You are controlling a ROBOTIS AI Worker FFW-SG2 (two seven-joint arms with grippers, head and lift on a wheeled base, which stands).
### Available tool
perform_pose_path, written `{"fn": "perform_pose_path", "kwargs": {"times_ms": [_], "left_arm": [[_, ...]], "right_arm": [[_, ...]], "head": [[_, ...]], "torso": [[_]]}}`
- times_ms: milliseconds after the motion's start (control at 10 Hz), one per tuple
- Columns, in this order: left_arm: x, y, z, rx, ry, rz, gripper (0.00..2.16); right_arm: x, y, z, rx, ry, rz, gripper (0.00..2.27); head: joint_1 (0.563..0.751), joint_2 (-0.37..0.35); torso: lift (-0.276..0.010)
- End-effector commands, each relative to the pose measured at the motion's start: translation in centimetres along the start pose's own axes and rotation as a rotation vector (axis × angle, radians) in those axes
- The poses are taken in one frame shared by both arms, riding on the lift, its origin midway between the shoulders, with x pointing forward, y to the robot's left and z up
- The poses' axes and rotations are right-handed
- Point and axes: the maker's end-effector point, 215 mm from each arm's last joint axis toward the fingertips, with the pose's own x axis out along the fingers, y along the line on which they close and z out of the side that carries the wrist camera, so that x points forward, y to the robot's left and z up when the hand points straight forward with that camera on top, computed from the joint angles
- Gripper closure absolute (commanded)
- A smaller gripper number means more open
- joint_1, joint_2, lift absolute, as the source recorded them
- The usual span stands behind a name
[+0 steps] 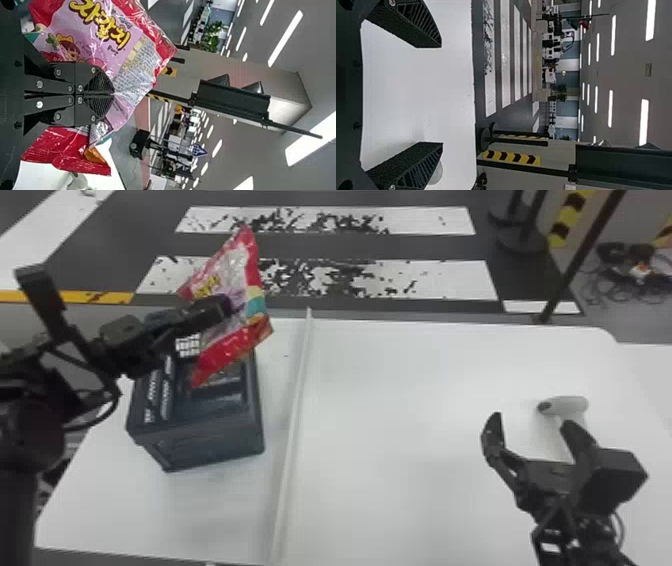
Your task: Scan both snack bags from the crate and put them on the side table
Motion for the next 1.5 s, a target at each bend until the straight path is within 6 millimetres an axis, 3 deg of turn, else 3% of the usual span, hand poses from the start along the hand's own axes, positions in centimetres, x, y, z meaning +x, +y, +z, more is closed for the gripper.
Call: {"fn": "perform_pose_path", "kwargs": {"times_ms": [0, 100, 500, 800, 1100, 1200, 1300, 1400], "left_arm": [[3.2, -3.8, -0.2, -0.017, -0.016, -0.059, 2.13], [5.4, -6.2, -0.8, -0.009, -0.002, -0.091, 2.13], [12.9, -15.3, -6.6, -0.033, 0.098, -0.202, 2.14], [15.7, -19.8, -13.4, -0.019, 0.195, -0.238, 2.14], [17.3, -22.9, -20.6, 0.003, 0.303, -0.252, 2.14], [17.8, -23.6, -22.2, -0.002, 0.318, -0.256, 2.13], [18.2, -24.1, -23.8, 0.013, 0.346, -0.245, 1.75], [18.4, -23.7, -24.7, 0.009, 0.354, -0.214, 0.68]], "right_arm": [[0.0, -0.2, -0.1, -0.002, 0.001, -0.006, 0.04], [0.0, -0.4, 0.0, -0.002, -0.001, -0.012, 0.04], [-0.1, -1.3, 0.2, 0.0, -0.004, -0.052, 0.04], [-0.2, -2.2, 0.4, 0.002, -0.009, -0.094, 0.04], [-0.2, -3.1, 0.8, 0.007, -0.014, -0.138, 0.04], [-0.3, -3.1, 0.9, 0.006, -0.016, -0.138, 0.04], [-0.3, -3.0, 0.9, 0.007, -0.015, -0.136, 0.04], [-0.4, -3.0, 1.0, 0.008, -0.017, -0.135, 0.04]], "head": [[0.695, -0.002], [0.695, -0.04], [0.695, -0.196], [0.695, -0.327], [0.695, -0.35], [0.695, -0.35], [0.695, -0.35], [0.695, -0.35]], "torso": [[-0.087], [-0.087], [-0.087], [-0.087], [-0.087], [-0.087], [-0.087], [-0.087]]}}
